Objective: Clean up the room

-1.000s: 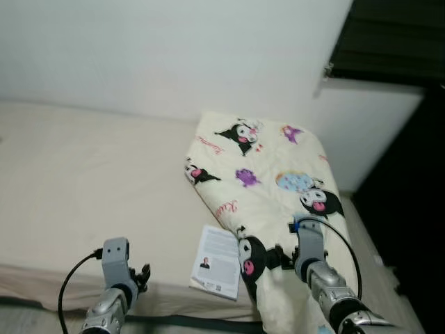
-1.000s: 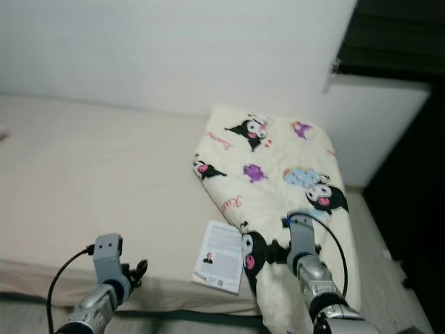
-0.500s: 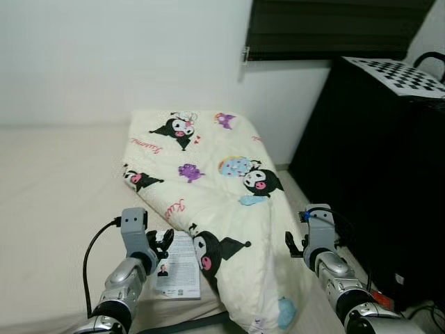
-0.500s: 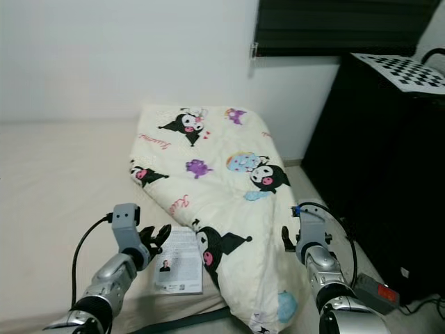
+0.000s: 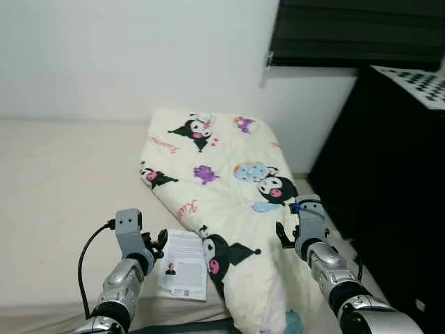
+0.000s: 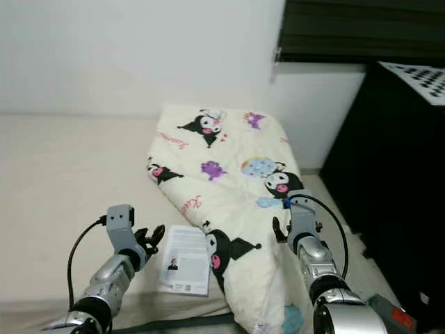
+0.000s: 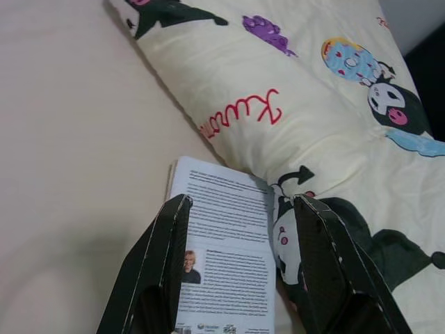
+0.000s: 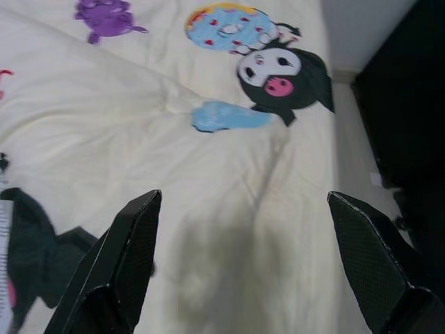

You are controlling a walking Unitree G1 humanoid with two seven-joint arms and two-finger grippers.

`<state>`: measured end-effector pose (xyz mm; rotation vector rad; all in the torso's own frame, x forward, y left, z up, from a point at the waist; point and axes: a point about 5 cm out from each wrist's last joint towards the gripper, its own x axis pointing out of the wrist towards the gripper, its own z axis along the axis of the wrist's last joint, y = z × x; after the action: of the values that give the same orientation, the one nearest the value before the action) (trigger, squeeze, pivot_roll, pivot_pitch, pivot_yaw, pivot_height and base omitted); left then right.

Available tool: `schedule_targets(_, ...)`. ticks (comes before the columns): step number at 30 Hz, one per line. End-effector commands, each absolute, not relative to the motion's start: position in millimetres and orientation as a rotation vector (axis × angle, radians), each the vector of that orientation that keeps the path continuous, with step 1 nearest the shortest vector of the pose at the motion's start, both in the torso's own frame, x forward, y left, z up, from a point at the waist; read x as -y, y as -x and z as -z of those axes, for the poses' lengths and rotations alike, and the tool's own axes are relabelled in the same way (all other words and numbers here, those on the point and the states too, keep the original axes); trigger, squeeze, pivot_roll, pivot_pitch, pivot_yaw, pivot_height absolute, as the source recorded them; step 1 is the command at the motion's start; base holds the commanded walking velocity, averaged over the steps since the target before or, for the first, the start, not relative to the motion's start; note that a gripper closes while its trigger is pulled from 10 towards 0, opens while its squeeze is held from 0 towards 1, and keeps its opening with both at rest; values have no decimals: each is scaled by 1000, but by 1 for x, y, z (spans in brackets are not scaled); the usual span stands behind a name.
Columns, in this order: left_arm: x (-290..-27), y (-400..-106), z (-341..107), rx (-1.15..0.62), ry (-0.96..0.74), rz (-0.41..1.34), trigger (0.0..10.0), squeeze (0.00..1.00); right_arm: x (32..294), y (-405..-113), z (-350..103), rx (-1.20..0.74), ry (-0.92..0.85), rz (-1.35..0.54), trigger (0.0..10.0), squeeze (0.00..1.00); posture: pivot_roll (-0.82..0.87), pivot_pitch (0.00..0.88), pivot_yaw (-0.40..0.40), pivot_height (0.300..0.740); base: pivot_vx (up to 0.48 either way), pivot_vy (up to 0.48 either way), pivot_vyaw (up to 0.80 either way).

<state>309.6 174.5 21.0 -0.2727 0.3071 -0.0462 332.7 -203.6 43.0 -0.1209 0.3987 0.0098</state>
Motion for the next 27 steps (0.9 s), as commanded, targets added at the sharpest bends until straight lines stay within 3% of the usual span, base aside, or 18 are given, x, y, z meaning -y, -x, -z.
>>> schedule_targets(1, -180, -302, -12, -355, 307, 19, 10000, 0, 200, -333, -42, -411, 128, -18, 10000, 0, -38, 0, -67, 740, 0, 0, 0)
schedule_targets(16, -184, -295, -4, -383, 455, 6, 10000, 0, 201, -336, -44, -433, 99, -10, 10000, 0, -29, 0, -68, 705, 0, 0, 0)
schedule_targets(18, -173, -286, 6, -431, 560, 78, 10000, 0, 204, -340, -51, -409, 91, -1, 10000, 0, -40, 0, -62, 695, 0, 0, 0)
schedule_targets(24, -167, -269, 20, -497, 656, 159, 10000, 0, 210, -344, -59, -381, 82, 14, 10000, 0, -43, 0, -58, 675, 0, 0, 0)
schedule_targets(25, -167, -268, 21, -498, 659, 171, 10000, 353, 211, -345, -60, -378, 81, 16, 10000, 0, -41, 0, -60, 670, 0, 0, 0)
schedule_targets(26, -168, -268, 19, -483, 652, 186, 10000, 1000, 211, -345, -61, -376, 80, 17, 10000, 0, -41, 0, -59, 665, 0, 0, 0)
schedule_targets(27, -168, -268, 19, -483, 652, 186, 10000, 1000, 211, -345, -61, -376, 80, 17, 10000, 0, -41, 0, -59, 665, 0, 0, 0)
